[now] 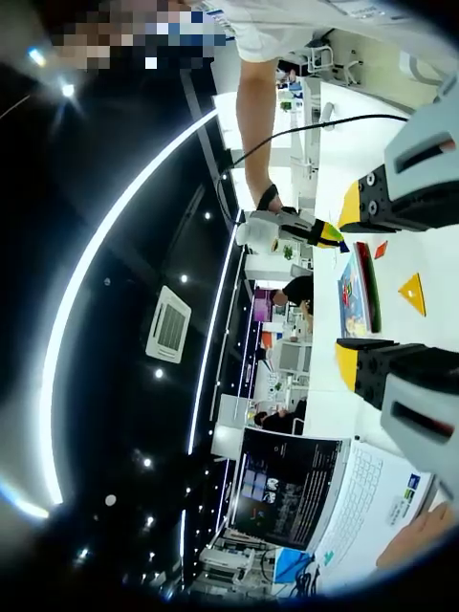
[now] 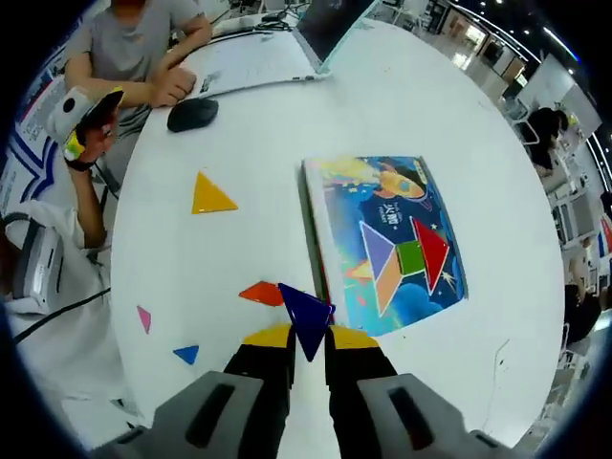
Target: Pick up the tangram pieces one by one and place each piece onto its matching region on the pattern sheet, fitting the shapes together until the outline on the sheet is completely filled by the tangram pieces
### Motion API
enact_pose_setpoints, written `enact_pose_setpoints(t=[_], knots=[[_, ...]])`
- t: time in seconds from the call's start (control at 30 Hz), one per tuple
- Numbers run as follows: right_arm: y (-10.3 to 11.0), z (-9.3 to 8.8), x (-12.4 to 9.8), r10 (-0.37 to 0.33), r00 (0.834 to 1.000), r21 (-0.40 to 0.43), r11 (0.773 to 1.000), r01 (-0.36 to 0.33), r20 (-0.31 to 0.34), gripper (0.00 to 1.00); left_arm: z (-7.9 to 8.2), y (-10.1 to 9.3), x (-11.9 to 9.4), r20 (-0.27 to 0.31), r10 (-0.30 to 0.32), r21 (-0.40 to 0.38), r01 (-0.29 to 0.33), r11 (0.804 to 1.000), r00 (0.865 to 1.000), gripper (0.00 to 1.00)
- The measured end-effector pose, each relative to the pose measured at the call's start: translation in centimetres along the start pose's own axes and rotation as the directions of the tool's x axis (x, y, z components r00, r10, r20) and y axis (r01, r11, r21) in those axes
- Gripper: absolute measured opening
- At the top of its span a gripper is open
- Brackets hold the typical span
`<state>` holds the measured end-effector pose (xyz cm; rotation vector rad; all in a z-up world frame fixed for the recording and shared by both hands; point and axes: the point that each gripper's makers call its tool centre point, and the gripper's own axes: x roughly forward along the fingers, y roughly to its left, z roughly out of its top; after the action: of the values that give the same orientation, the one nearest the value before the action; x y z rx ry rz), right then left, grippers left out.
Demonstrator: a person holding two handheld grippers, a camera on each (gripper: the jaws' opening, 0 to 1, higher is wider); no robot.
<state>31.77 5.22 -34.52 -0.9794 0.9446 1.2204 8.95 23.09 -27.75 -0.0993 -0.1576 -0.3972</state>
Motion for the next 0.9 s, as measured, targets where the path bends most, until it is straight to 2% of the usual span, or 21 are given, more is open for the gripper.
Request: enact_pose_setpoints(t=[0.17, 0.33, 0.53, 0.67, 0.9], knots=[[-2.3, 2.6, 0.9, -0.019, 0.999, 0.026, 1.000, 0.018, 0.041, 0.15, -0.3, 0.2, 0.1, -0.006, 0.006, 0.001, -0.006, 1.000, 1.000, 0.45], [-4.0, 4.1, 3.4, -0.024, 0.998, 0.070, 0.997, 0.020, 0.059, 0.15, -0.7, 0.8, 0.1, -0.014, 0.017, -0.005, -0.017, 1.000, 1.000, 0.45], [-4.1, 3.2, 5.9, -0.025, 0.999, 0.150, 0.989, 0.018, 0.048, 0.15, -1.1, 1.5, 0.3, -0.022, 0.026, -0.015, -0.027, 1.000, 0.999, 0.45], [-4.7, 2.8, 6.7, -0.018, 0.998, 0.196, 0.981, 0.005, 0.062, 0.15, -1.3, 1.5, 0.4, -0.028, 0.023, -0.018, -0.024, 1.000, 0.999, 0.45], [-3.1, 2.0, 7.6, -0.020, 0.997, 0.230, 0.973, 0.001, 0.080, 0.15, -1.3, 1.5, 0.4, -0.033, 0.029, -0.015, -0.030, 0.999, 0.999, 0.45]])
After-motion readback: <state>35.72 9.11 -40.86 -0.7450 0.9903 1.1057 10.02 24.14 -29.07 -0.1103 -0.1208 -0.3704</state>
